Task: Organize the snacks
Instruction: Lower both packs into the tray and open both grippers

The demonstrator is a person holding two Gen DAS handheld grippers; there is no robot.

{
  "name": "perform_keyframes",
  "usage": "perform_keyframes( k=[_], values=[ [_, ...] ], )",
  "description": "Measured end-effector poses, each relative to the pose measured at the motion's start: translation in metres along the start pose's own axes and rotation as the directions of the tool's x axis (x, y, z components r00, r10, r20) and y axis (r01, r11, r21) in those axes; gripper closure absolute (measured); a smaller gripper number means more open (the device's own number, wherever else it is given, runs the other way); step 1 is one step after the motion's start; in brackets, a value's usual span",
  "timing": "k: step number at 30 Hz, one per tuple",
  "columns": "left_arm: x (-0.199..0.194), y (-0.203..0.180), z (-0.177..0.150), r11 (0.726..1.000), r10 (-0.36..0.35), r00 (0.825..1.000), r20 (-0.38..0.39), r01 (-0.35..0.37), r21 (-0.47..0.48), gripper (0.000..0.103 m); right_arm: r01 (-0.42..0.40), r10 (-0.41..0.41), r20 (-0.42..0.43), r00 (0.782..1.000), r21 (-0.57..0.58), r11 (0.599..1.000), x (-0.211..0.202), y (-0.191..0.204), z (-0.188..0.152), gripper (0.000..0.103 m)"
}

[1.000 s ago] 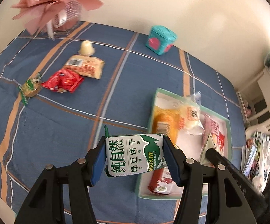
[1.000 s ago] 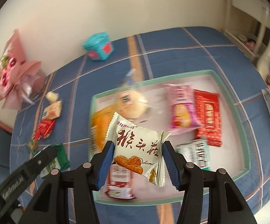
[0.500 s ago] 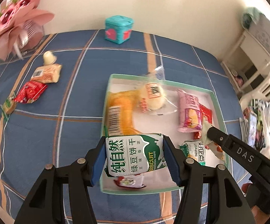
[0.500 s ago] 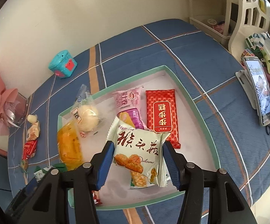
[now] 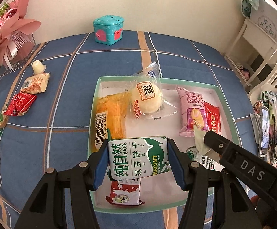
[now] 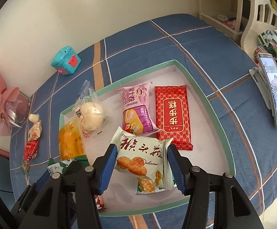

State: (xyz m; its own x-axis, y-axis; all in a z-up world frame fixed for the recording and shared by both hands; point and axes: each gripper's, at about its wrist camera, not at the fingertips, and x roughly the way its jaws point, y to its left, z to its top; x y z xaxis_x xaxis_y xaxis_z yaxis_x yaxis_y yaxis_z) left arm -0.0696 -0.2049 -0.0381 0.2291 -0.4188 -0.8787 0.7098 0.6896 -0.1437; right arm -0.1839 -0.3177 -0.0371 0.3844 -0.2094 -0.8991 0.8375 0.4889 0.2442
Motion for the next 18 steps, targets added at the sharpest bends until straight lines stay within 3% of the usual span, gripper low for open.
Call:
perform_keyframes(
  k=[10, 18],
  values=[
    [0.0053, -0.0021, 0.0027, 1.000, -0.003, 1.000, 0.001, 0.003, 0.015, 0.042, 0.002, -0.002, -0.002, 1.000, -0.008, 1.000, 0.0008, 0.0021, 0.0013, 0.045],
    [-0.0010, -0.0026, 0.0046, 1.000, -0.008, 1.000, -0.001, 0.008, 0.013, 0.036, 0.005, -0.004, 0.011, 1.000, -0.010, 1.000, -0.0062, 0.0020, 0.0032, 0.045]
  ],
)
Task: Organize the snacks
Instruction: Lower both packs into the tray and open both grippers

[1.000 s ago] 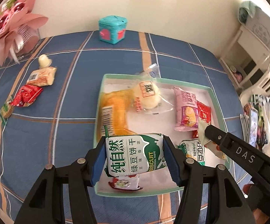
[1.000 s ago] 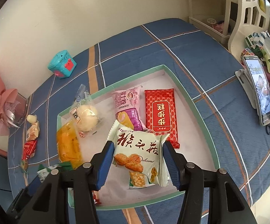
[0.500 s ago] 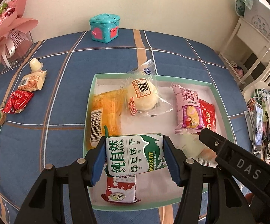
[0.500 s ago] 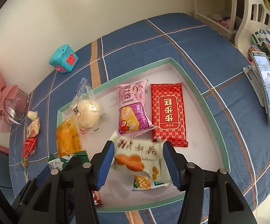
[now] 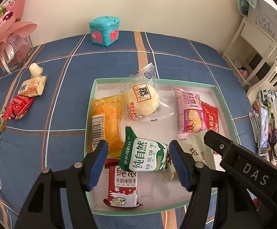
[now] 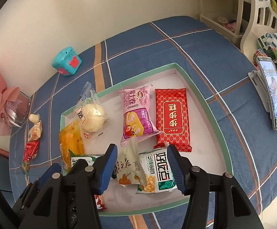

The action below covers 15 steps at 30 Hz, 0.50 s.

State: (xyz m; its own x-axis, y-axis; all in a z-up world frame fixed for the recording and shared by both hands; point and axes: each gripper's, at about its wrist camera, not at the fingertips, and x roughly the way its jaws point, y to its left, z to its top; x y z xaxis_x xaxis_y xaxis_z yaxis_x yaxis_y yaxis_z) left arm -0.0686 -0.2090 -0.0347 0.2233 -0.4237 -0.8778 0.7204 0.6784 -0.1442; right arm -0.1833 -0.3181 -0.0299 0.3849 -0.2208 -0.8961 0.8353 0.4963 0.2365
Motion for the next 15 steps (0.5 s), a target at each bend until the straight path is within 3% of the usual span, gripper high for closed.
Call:
perform_keyframes(
  k=[8, 15],
  values=[
    [-0.010, 0.031, 0.001, 0.993, 0.022, 0.999, -0.048, -0.027, -0.115, 0.036, -0.002, 0.002, 0.016, 1.000, 0.003, 1.000, -0.008, 0.000, 0.003, 0.045],
    [-0.031, 0.081, 0.006, 0.965, 0.035, 0.999, -0.014, -0.038, -0.258, 0.036, 0.003, -0.003, 0.010, 1.000, -0.013, 1.000, -0.008, 0.005, 0.000, 0.045]
  ],
)
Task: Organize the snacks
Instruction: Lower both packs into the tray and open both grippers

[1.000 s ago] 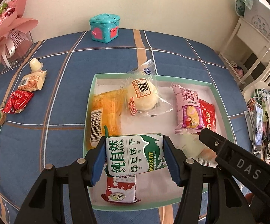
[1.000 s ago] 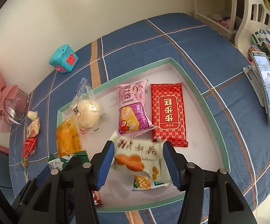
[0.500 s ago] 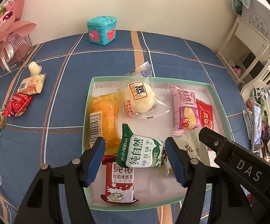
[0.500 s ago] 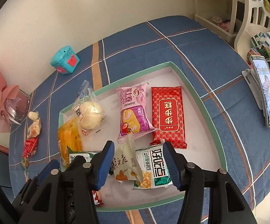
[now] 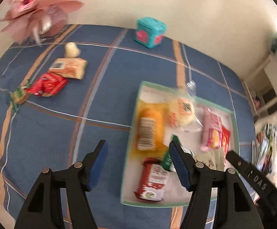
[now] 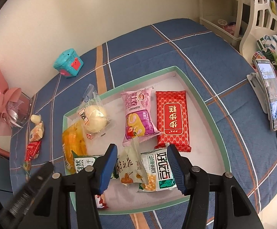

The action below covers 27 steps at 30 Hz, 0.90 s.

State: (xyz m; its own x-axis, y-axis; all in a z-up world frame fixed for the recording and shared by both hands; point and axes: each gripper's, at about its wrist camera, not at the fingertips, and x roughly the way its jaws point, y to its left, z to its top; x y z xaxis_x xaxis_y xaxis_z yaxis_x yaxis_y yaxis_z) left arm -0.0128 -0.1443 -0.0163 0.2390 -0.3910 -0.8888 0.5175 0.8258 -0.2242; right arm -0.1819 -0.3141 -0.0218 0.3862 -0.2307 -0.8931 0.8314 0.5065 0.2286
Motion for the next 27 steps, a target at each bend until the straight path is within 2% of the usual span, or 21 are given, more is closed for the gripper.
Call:
perform_keyframes(
  k=[9, 18, 21, 22, 25, 27],
  values=[
    [-0.019, 0.054, 0.017, 0.990, 0.051, 0.998, 0.047, -0.044, -0.135, 0.036, 0.006, -0.005, 0.009, 1.000, -0.091, 0.996, -0.003, 0.030, -0.007, 0.045],
    [-0.022, 0.077, 0.021, 0.981, 0.069, 0.997, 0.045, -0.060, -0.183, 0.033, 0.011, -0.010, 0.004, 1.000, -0.149, 0.989, -0.001, 0.051, -0.013, 0.045],
    [-0.020, 0.079, 0.021, 0.982, 0.071, 0.997, 0.039, -0.063, -0.179, 0.033, 0.021, -0.021, -0.002, 1.000, -0.174, 0.984, 0.001, 0.055, -0.014, 0.033],
    [-0.019, 0.079, 0.021, 0.982, 0.072, 0.997, 0.035, -0.065, -0.176, 0.033, 0.025, -0.026, -0.002, 1.000, -0.182, 0.983, 0.002, 0.056, -0.015, 0.026],
    [-0.017, 0.078, 0.020, 0.983, 0.079, 0.996, 0.030, -0.072, -0.169, 0.031, 0.030, -0.030, 0.002, 1.000, -0.197, 0.980, 0.002, 0.059, -0.016, 0.018],
    [-0.016, 0.078, 0.021, 0.983, 0.086, 0.996, 0.027, -0.080, -0.162, 0.017, 0.035, -0.035, 0.003, 0.999, -0.204, 0.978, 0.003, 0.060, -0.017, 0.011]
  ],
)
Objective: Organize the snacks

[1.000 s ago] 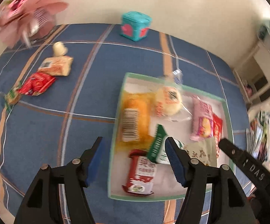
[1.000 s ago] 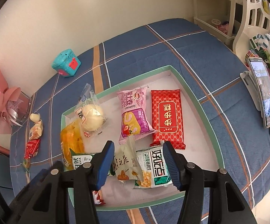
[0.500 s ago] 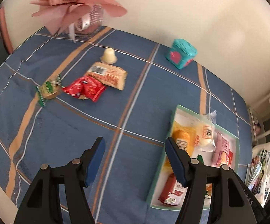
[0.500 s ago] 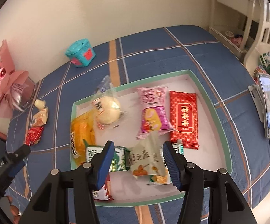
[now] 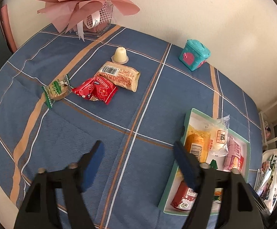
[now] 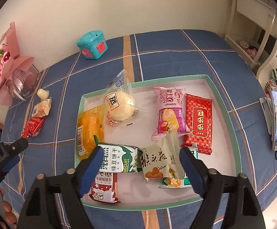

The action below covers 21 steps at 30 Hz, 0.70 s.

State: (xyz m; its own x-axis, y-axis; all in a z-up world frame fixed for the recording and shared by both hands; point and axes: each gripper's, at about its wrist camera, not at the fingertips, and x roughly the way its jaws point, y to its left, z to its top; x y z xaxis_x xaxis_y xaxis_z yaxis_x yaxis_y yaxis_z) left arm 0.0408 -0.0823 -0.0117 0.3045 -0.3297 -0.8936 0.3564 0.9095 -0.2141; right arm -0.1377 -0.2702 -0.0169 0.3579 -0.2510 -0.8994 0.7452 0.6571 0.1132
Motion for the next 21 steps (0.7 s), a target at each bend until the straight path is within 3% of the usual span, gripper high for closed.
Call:
perform_keyframes(
  k=[7, 15, 21],
  values=[
    [-0.002, 0.000, 0.001, 1.000, 0.024, 0.999, 0.026, -0.025, 0.019, 0.010, 0.006, -0.005, 0.031, 1.000, -0.023, 1.000, -0.001, 0.004, -0.001, 0.000],
    [-0.005, 0.002, 0.004, 0.999, 0.036, 0.996, 0.079, -0.039, 0.032, 0.008, 0.003, 0.001, 0.071, 0.997, -0.060, 0.998, -0.001, 0.013, -0.003, 0.000],
    [-0.010, 0.000, 0.007, 0.998, 0.017, 0.990, 0.141, -0.025, 0.060, 0.008, -0.026, 0.028, 0.072, 0.997, -0.023, 0.999, 0.002, 0.016, -0.003, 0.000]
  ],
)
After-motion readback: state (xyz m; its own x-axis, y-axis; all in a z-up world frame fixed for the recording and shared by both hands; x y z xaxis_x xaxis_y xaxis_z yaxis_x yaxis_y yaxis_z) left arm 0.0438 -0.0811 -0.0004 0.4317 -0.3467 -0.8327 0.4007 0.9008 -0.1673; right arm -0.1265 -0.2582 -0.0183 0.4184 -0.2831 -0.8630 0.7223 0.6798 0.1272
